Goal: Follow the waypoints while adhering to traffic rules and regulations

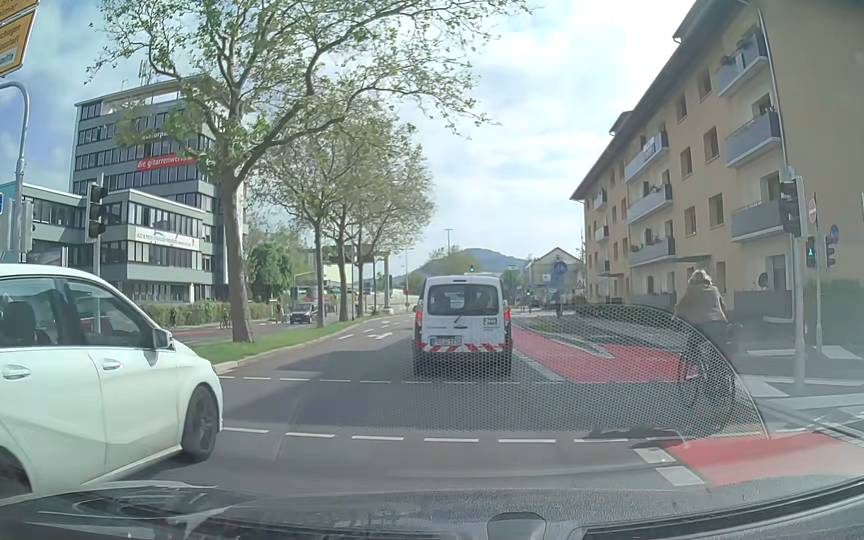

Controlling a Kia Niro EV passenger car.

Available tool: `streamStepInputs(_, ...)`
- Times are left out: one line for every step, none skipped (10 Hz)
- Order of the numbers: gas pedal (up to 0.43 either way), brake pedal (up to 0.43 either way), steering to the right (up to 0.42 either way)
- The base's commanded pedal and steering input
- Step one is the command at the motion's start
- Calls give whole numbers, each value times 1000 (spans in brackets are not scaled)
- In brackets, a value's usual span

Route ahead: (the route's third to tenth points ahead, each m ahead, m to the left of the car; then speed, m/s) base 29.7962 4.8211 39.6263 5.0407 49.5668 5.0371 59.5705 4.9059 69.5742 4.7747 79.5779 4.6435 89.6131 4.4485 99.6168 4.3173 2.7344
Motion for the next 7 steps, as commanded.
streamStepInputs(0, 0, -15)
streamStepInputs(0, 0, -15)
streamStepInputs(0, 0, -15)
streamStepInputs(8, 0, -15)
streamStepInputs(39, 0, -15)
streamStepInputs(67, 0, -15)
streamStepInputs(138, 0, -15)
